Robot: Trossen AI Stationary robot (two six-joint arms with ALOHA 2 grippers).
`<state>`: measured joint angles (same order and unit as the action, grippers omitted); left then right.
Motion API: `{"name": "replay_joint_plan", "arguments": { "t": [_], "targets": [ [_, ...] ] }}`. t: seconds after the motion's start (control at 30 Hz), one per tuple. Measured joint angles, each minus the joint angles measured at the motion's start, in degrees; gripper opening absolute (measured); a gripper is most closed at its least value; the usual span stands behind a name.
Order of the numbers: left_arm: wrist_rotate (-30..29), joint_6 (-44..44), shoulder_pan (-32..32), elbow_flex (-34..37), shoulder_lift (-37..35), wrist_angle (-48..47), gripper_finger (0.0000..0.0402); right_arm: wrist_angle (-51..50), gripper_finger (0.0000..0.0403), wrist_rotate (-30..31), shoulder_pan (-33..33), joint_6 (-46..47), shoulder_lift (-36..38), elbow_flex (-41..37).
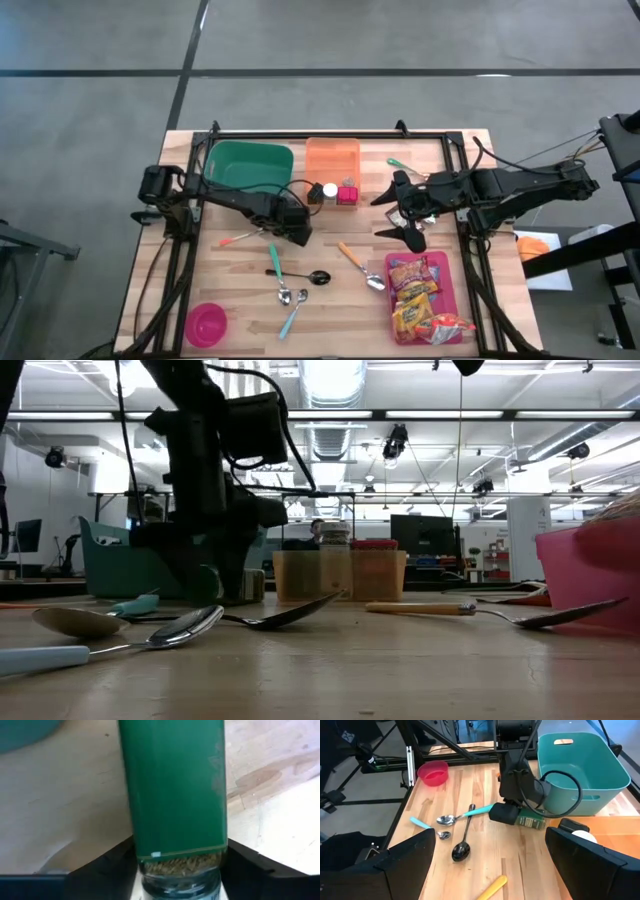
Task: Pick & Place Food Item
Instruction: Put the green seasoning bottle into the orange bin
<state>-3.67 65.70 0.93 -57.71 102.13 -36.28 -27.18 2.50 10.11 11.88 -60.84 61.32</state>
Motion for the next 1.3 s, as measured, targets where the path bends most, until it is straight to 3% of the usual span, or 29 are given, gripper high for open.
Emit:
{"name": "replay_joint_plan", "arguments": {
  "t": [0.17, 0.53, 0.73, 0.97, 1.03, 1.17, 1.3],
  "targets": [
    [2.1, -5.5, 0.0, 1.4, -0.3, 2.2, 0.0182, 0.0, 0.0374, 0.0, 0.0, 0.2, 0.0, 0.0],
    [4.3, -12.4, 1.2, -1.3, -0.2, -4.2, 0.0182, 0.0, 0.0374, 0.0, 0.0, -0.3, 0.0, -1.0],
    [5.4, -15.5, 4.8, -5.2, -1.0, -10.3, 0.0182, 1.2, 0.0374, 0.5, 0.0, 0.8, 0.0, -1.2],
    [5.7, -18.0, 10.8, -9.5, -3.6, -10.1, 0.0182, 3.9, 0.0374, 0.0, 0.0, 0.0, -0.2, -1.6],
    [4.4, -18.8, 12.5, -10.7, -4.3, -10.0, 0.0182, 6.4, 0.0374, -2.4, 0.0, -0.9, -1.0, -2.3],
    [1.6, -19.9, 15.5, -12.9, -5.5, -9.3, 0.0182, 14.0, 0.0374, -13.2, 0.0, -5.4, -3.2, -4.2],
    [-0.1, -19.9, 16.9, -14.3, -6.1, -8.8, 0.0182, 18.8, 0.0374, -15.7, 0.2, -9.8, -6.2, -4.4]
  ]
}}
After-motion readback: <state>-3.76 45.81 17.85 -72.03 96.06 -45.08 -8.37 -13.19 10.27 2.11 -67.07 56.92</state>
